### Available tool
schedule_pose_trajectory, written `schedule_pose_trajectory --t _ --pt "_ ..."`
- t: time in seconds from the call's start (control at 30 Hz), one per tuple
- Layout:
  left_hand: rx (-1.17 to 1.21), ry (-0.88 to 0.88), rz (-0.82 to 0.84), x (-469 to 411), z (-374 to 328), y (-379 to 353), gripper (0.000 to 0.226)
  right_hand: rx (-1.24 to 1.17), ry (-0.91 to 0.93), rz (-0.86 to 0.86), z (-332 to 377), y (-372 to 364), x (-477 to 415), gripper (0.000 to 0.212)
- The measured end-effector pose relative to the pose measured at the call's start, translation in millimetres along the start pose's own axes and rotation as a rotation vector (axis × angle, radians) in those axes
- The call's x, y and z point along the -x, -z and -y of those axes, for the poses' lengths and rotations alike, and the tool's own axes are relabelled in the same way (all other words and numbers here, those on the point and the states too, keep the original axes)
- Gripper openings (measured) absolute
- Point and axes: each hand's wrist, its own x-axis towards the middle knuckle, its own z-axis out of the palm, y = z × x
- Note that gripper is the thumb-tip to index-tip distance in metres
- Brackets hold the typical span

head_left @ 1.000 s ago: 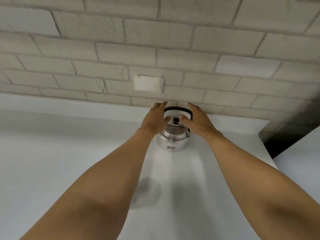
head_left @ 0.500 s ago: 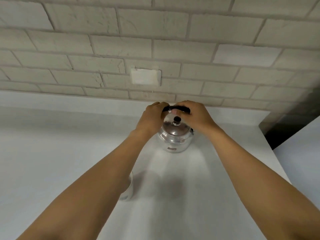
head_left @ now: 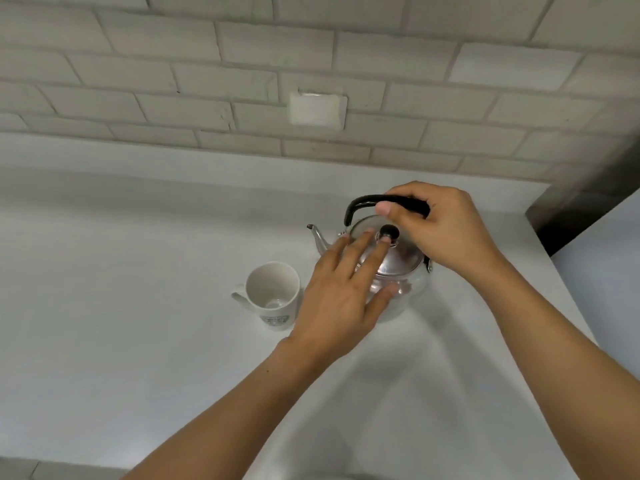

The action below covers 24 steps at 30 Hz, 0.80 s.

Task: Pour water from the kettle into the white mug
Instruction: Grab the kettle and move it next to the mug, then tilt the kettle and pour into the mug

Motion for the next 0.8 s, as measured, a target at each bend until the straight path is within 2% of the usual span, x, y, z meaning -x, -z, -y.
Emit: schedule_pose_trajectory --t 0.1,0.2,0.3,0.47,0.8 --pt "0.003 0.054 0.011 16.0 -8.0 -4.9 0.072 0.032 0.028 0.013 10.3 1.4 16.0 0.016" --pt "-0.035 0.052 -0.028 26.9 -8.9 -8.8 0.068 0.052 0.042 0.025 18.3 2.7 26.0 0.017" --pt "-0.058 0.089 0.010 31.5 -6.3 -12.0 0.069 0.061 0.065 0.031 24.8 3.2 30.9 0.018" --pt "0.174 0.150 0.048 36.0 -3.9 -15.4 0.074 0.079 0.106 0.078 37.3 2.1 31.3 0.017" --pt "0.359 0.259 0.014 43.5 -9.7 -9.0 0.077 0.260 0.224 0.253 79.8 -5.5 17.3 0.026"
